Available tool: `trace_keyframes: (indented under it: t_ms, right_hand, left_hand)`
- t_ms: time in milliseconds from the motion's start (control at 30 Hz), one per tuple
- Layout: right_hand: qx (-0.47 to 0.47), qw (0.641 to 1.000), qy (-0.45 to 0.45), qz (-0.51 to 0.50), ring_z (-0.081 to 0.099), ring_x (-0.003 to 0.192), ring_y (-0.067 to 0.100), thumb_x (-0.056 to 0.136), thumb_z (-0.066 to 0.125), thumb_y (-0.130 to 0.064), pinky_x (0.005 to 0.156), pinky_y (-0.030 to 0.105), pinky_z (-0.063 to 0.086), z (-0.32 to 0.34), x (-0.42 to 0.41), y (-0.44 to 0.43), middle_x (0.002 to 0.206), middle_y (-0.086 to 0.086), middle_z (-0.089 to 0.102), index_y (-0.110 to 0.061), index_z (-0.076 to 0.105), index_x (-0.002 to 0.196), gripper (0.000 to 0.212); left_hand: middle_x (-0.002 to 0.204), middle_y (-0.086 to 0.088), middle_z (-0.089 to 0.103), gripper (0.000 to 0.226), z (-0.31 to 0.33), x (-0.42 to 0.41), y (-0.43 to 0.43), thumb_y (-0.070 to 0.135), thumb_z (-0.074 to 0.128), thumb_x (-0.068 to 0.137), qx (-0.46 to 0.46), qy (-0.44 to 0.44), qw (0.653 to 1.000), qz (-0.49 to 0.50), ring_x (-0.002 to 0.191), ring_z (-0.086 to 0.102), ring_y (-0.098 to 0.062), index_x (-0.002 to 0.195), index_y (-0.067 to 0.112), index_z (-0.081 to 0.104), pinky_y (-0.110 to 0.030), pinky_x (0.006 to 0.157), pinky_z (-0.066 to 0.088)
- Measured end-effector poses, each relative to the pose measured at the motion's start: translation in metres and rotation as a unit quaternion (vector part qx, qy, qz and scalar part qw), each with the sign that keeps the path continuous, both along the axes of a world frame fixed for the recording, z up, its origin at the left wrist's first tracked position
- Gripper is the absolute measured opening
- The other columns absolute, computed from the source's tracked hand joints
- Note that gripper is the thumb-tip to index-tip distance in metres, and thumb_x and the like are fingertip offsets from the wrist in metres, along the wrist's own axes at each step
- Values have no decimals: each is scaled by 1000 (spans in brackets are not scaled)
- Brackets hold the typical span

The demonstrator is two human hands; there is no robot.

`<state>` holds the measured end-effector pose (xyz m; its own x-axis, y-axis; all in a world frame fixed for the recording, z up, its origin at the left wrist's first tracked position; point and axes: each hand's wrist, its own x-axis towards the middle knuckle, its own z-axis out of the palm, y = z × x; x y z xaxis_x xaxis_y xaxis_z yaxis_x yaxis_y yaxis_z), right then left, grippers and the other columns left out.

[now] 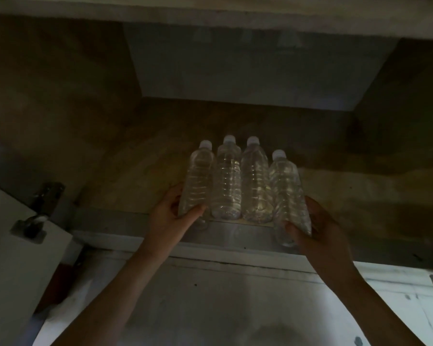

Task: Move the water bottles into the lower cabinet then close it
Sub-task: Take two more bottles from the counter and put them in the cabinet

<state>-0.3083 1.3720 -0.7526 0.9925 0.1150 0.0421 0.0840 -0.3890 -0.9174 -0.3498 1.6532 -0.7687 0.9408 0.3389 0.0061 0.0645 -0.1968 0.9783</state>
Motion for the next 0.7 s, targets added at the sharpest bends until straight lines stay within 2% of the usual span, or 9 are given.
trace_keyframes:
  t_ms: [133,233,333,467,567,700]
  right_hand:
    - [7,1000,-11,4,65,92,-9,83,75,-19,70,6,50,5,5,4,94,-28,70,-48,57,108,42]
    - [21,1000,-15,11,66,94,-7,85,74,-17,72,10,53,8,11,9,97,-27,70,-49,58,108,42]
    - [41,999,-26,11,65,88,-13,85,73,-9,69,5,50,9,18,11,88,-36,68,-47,59,103,44]
    - [36,999,-34,-2,66,91,-8,85,74,-12,75,14,55,7,24,16,95,-30,70,-45,60,113,45]
    - [29,999,-39,-8,66,90,-8,85,73,-11,71,8,52,5,25,17,94,-33,69,-52,59,106,48]
    - [22,998,-49,-11,66,90,-8,86,73,-11,68,6,51,4,26,19,93,-33,69,-50,58,107,47]
  left_hand:
    - [106,4,74,45,3,8,0,15,77,82,-24,1,1000,7,97,70,-10,124,19,63,-17,76,55]
    - [105,3,74,41,5,15,0,13,76,82,-38,-5,999,6,97,71,-12,120,24,64,-20,78,56]
    - [104,7,74,40,7,23,0,17,77,82,-33,-6,999,9,97,70,-10,117,31,64,-24,81,56]
    - [105,6,73,41,7,29,1,18,76,83,-31,-4,999,4,97,70,-9,119,29,63,-26,83,57]
    - [109,6,72,48,8,27,-2,21,76,83,-23,-5,1000,11,97,69,-6,129,23,60,-18,78,55]
    - [103,6,73,44,7,24,-6,17,75,84,-37,-8,999,23,91,70,-3,125,24,61,-14,71,54]
